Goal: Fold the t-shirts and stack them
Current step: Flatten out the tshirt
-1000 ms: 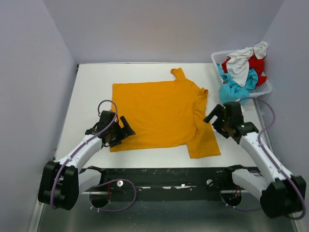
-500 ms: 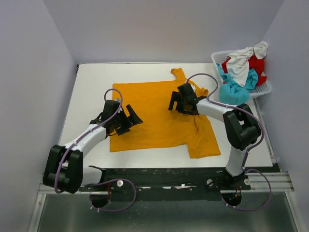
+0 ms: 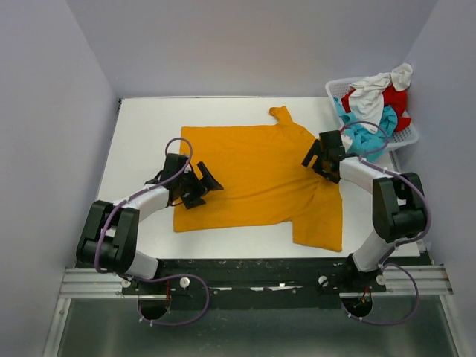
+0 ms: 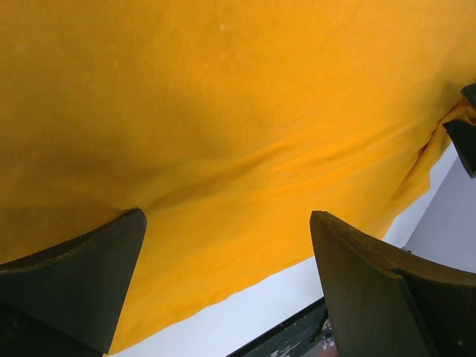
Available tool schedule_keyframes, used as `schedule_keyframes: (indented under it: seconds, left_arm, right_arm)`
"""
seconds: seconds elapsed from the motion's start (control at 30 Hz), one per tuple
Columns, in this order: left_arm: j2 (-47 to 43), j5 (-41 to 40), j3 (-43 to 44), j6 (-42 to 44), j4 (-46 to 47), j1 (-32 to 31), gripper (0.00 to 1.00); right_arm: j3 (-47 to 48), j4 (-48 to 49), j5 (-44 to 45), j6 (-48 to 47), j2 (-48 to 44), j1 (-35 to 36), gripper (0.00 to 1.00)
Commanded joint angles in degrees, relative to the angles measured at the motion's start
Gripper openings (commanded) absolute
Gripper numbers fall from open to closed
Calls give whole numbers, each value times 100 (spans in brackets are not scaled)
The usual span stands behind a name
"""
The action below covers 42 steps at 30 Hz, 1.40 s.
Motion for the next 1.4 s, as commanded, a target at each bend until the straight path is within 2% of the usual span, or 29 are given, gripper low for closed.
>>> schedule_keyframes:
  seconds: [0.0, 0.17, 0.3, 0.47, 0.6, 0.7, 0.8, 1.03, 1.23, 1.37]
  left_arm:
    - [110, -188, -412, 96, -492, 177, 99]
    - [-64, -175, -558, 24, -435, 200, 99]
    - [-260, -257, -520, 70, -686, 196, 99]
    - [-1018, -512, -702, 139, -1166, 198, 98]
    - [-1424, -441, -589, 312, -1359, 191, 99]
    - [-1373, -328, -192, 397, -1361, 191, 99]
    - [-1089, -139, 482, 521, -1221, 200, 99]
    - [840, 174, 2135, 592, -935, 431, 99]
    - [1911, 315, 2682, 563, -977, 595, 99]
    - [2034, 155, 2554, 525, -1120, 621, 98]
  right_arm:
    - [-234, -292, 651, 89, -422, -381, 100]
    - [-332, -1016, 1321, 438, -658, -759, 100]
    - [-659, -947, 1013, 365, -1006, -973, 100]
    - [-661, -220, -915, -877, -1736, -921, 100]
    - [-450, 648, -2153, -1217, -1989, -697, 100]
    - [-28, 1131, -2813, -1224, -1325, -571, 100]
    - [731, 1408, -2857, -1202, -340, -413, 100]
    - [2641, 1396, -2514, -1028, 1835, -317, 100]
    - [3018, 1392, -2651, -595, 2758, -306, 100]
    - [3128, 904, -1934, -383, 3070, -315, 100]
